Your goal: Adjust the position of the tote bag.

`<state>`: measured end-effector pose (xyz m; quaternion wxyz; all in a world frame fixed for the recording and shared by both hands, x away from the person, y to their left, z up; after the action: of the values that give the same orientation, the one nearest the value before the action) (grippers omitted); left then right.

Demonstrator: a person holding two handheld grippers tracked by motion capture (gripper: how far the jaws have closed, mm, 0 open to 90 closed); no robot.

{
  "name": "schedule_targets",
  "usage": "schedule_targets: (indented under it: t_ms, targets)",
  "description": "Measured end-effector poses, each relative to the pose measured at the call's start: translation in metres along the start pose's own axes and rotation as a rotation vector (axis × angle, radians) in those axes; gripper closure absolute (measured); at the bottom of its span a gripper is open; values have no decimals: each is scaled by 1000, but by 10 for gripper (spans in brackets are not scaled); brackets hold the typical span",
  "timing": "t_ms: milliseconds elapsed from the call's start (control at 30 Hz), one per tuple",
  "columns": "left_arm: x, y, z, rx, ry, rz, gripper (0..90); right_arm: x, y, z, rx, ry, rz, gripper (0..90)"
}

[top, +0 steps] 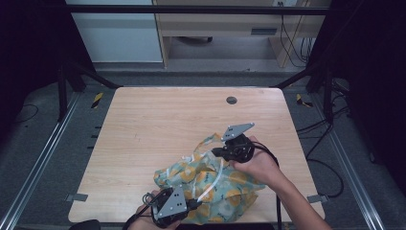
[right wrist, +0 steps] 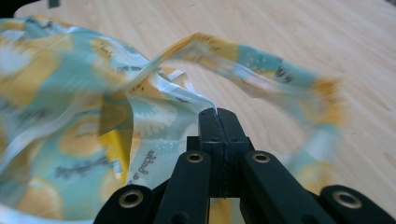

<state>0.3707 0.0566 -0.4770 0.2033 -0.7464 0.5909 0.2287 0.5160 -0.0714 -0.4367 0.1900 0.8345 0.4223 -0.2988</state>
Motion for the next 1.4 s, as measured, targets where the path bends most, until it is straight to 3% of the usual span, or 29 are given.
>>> schedule_targets:
  t_ms: [267,333,500,533,567,600,733,900,1133,1400]
  targets:
    - [-2,15,8,-8,7,47,897,-3,26,-4,57,31,74,900]
    - [-1,13,15,-6,-30,21,897,0,30,2,64,15,84,900]
    - [7,1,35,-68,-86,-4,895,12,36,24,96,-36,100,900]
    - [6,-5,36,-61,-88,-42,893,13,36,27,108,-44,99,900]
    - [7,-7,37,-59,-88,-55,891,14,35,29,103,-45,96,899]
    - [10,-6,39,-84,-92,-25,891,14,34,30,107,-42,91,882]
    - [13,-9,42,-114,-78,-34,886,6,29,27,127,-2,83,736]
    - [16,-8,41,-119,-76,-27,884,-12,18,20,130,48,68,607]
    - [25,-9,39,-127,-70,-22,880,-28,6,17,138,71,32,550]
    - [35,-13,32,-137,-51,-36,879,-44,-12,25,129,72,10,499]
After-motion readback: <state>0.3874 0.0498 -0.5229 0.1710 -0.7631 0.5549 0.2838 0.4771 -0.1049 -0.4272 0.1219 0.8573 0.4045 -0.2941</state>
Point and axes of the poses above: each handheld gripper's, and its own axes: x roughly forward along the jaws, z roughly out of its underside, y roughly to its right, the point moved 8 cm from there along x, roughly forward along the jaws, and after that the axes turned 7 degrees about z, right-handed, at the moved point
